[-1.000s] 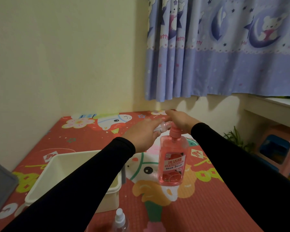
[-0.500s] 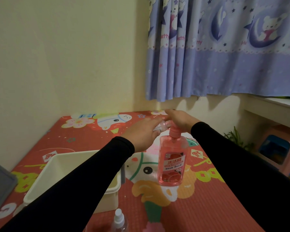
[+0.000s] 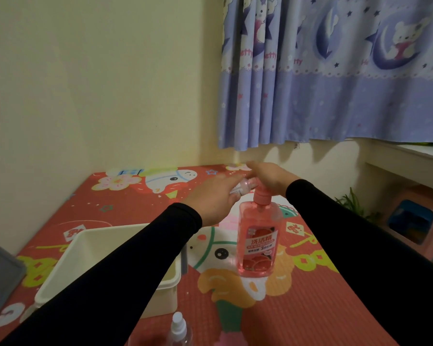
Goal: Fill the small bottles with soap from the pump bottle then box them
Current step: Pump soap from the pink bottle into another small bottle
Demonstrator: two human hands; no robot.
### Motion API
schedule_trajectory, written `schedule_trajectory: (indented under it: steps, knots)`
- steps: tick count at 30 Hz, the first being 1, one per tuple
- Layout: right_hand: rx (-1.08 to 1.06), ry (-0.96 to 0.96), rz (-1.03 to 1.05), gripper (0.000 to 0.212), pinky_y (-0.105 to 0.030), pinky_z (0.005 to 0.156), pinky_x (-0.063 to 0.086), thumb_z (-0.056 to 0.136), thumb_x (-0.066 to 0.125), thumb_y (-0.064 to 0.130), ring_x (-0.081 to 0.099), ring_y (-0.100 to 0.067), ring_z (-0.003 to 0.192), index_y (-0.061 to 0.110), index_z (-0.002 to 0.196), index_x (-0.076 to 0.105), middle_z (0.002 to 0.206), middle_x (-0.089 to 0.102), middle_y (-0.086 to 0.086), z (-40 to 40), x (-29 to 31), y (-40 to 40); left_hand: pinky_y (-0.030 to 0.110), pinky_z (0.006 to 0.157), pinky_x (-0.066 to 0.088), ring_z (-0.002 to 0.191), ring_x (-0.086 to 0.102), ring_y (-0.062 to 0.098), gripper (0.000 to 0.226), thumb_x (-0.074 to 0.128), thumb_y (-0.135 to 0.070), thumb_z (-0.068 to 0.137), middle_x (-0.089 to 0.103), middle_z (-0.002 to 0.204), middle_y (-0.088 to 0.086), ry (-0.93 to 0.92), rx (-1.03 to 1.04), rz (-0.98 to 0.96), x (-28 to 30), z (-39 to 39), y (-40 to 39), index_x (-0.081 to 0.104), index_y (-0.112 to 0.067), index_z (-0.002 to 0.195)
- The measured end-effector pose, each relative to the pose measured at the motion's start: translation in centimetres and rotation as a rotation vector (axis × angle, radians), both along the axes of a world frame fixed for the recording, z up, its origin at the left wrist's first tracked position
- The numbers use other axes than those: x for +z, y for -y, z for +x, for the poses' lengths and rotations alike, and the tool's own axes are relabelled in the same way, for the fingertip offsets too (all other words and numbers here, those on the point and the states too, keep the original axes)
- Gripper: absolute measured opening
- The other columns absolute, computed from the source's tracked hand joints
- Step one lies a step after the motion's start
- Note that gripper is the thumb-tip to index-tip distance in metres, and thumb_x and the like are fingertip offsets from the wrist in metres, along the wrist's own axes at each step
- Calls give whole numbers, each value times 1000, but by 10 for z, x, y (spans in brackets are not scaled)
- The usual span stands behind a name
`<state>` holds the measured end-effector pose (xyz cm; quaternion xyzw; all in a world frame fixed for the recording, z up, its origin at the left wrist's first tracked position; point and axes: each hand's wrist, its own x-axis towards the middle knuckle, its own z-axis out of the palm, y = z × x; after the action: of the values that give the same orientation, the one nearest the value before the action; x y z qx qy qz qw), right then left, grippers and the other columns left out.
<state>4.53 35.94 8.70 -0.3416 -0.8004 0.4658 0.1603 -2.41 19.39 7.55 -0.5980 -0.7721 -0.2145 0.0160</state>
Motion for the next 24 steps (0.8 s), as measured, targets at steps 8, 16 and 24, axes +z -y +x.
schedule_trajectory:
  steps: [8, 16, 24]
  knots:
    - [-17, 48, 64, 46, -36, 75, 41, 86, 40, 56, 53, -21, 74, 18, 87, 67, 89, 65, -7, 5, 3, 2, 30, 95, 33, 129, 42, 25, 49, 42, -28, 101, 45, 141, 5, 42, -12, 8, 0, 2, 0, 28, -34, 148]
    - [10, -12, 17, 38, -30, 65, 39, 99, 38, 38, 51, -21, 70, 9, 87, 60, 86, 59, -11, 1, -3, 1, 31, 94, 35, 126, 45, 25, 47, 42, -27, 101, 47, 138, 5, 32, -8, 20, -4, 1, 0, 32, -29, 147]
    - [-8, 60, 98, 54, -35, 77, 43, 86, 38, 60, 57, -21, 78, 15, 92, 68, 89, 67, -7, 6, 4, -1, 30, 95, 34, 127, 44, 25, 46, 41, -30, 102, 46, 141, 7, 27, -1, 8, 4, 3, 1, 31, -27, 147]
